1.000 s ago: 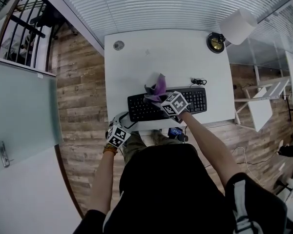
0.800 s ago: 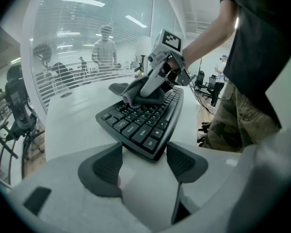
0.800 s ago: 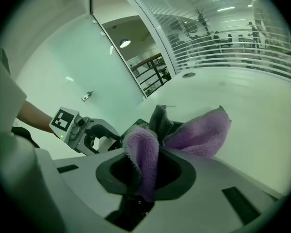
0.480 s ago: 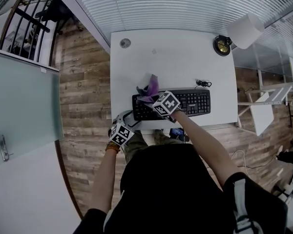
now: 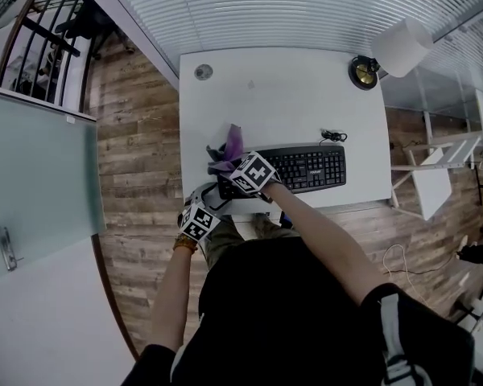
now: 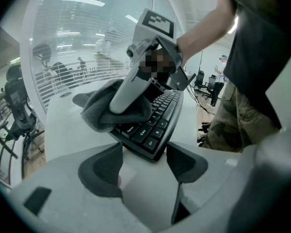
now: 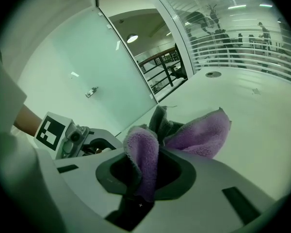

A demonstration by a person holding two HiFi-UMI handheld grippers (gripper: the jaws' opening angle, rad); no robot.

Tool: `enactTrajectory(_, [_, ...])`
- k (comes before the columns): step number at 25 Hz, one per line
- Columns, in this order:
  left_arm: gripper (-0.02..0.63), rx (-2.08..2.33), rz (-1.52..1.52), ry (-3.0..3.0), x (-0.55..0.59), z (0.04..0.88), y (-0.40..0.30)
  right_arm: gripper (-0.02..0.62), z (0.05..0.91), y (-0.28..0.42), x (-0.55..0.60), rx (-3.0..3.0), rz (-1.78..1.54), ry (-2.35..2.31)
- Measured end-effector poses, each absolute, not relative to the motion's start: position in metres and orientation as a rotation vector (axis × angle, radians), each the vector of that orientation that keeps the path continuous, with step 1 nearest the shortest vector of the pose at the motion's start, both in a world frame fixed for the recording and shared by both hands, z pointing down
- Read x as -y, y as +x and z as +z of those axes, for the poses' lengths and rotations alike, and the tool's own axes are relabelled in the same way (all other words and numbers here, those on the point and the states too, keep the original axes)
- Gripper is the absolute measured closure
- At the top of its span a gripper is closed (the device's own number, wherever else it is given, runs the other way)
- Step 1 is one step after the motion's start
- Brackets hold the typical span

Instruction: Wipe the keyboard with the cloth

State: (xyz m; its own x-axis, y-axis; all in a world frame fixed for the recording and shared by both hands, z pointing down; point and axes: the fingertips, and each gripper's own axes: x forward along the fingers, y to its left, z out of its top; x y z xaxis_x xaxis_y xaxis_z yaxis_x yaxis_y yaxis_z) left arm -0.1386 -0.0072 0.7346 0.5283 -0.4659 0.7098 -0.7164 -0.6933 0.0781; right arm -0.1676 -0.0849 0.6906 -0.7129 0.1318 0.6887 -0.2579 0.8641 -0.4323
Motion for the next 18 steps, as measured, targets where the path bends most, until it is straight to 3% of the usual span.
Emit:
enactTrajectory(5, [0.325, 0.964, 0.951, 2.406, 0.005, 0.735, -0.14, 0.502, 0.672, -0.169, 0.081, 2.366, 0.919, 0.063])
enactTrajectory(9, [0.327, 0.967, 0.947, 2.42, 0.01, 0.73, -0.138, 0.502, 0.634, -0.139, 0.087, 2.495, 0.91, 0.042])
enactTrajectory(18, [0.325, 0.981, 0.954, 2.426, 0.008, 0.735, -0.14, 0.5, 0.598, 0.052, 0.149, 2.617, 0.985, 0.604])
